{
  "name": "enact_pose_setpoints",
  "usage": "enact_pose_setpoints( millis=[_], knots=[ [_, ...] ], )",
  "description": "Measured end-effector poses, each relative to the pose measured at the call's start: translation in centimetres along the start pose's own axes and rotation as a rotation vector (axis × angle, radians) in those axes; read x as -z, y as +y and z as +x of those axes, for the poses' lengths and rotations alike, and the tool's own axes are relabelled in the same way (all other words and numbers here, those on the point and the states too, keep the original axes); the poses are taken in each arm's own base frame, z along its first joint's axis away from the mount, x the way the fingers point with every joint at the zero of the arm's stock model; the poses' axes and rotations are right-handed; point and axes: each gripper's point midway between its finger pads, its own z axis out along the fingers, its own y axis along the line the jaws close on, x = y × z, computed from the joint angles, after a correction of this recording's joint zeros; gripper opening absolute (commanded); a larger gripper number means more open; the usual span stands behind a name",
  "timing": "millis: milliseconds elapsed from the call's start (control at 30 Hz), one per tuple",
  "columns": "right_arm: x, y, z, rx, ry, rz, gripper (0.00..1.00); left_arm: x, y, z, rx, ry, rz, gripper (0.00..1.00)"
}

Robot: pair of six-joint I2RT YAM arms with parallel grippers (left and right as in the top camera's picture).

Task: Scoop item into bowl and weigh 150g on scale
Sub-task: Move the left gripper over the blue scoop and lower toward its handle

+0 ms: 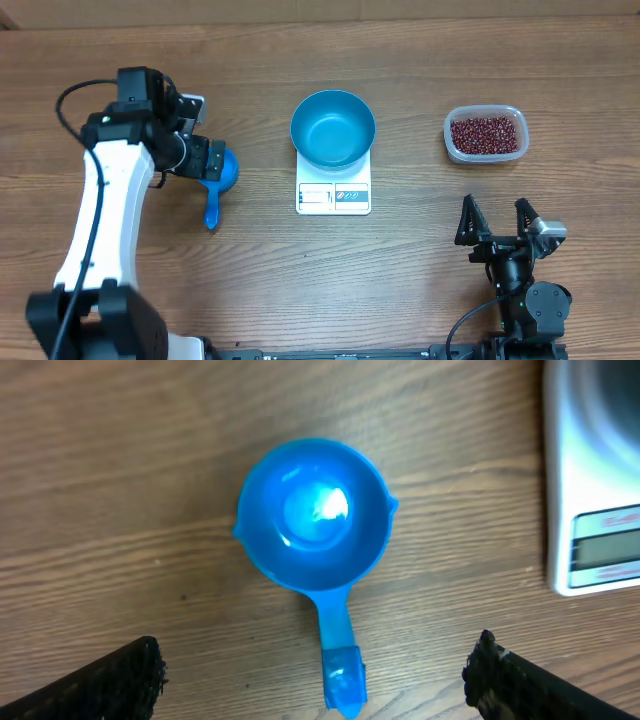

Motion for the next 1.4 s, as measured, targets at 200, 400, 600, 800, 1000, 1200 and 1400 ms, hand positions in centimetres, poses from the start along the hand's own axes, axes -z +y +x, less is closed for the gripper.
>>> enact_pose_setpoints(
  millis=[200, 400, 600, 800, 1000, 1200, 1400],
  knots=[
    [0.0, 0.0, 0.0, 0.0, 0.0, 0.0, 1.0, -2.1, 0.5, 0.6, 0.006, 0.07, -0.012, 1.0],
    [0.0, 0.0, 0.0, 0.0, 0.0, 0.0, 1.0, -3.1, 0.8, 0.5, 0.007, 0.081, -0.014, 1.0],
    [0.0, 0.0, 0.0, 0.0, 0.0, 0.0, 1.0, -3.2, 0.8, 0.5, 0.007, 0.082, -0.014, 1.0],
    [0.0, 0.0, 0.0, 0.0, 0.0, 0.0, 1.0, -3.2, 1.1, -0.1, 0.018, 0.057, -0.024, 0.99],
    [0.0, 0.0, 0.0, 0.0, 0.0, 0.0, 1.0, -3.1, 2.6, -0.2, 0.074, 0.039, -0.042, 0.99],
    [0.0, 0.0, 0.0, 0.0, -0.001, 0.0, 1.0, -3.0, 2.9, 0.1, 0.09, 0.051, -0.045, 0.99],
    [0.0, 0.0, 0.0, 0.0, 0.0, 0.0, 1.0, -3.0, 2.9, 0.4, 0.092, 0.061, -0.043, 0.99]
  ],
)
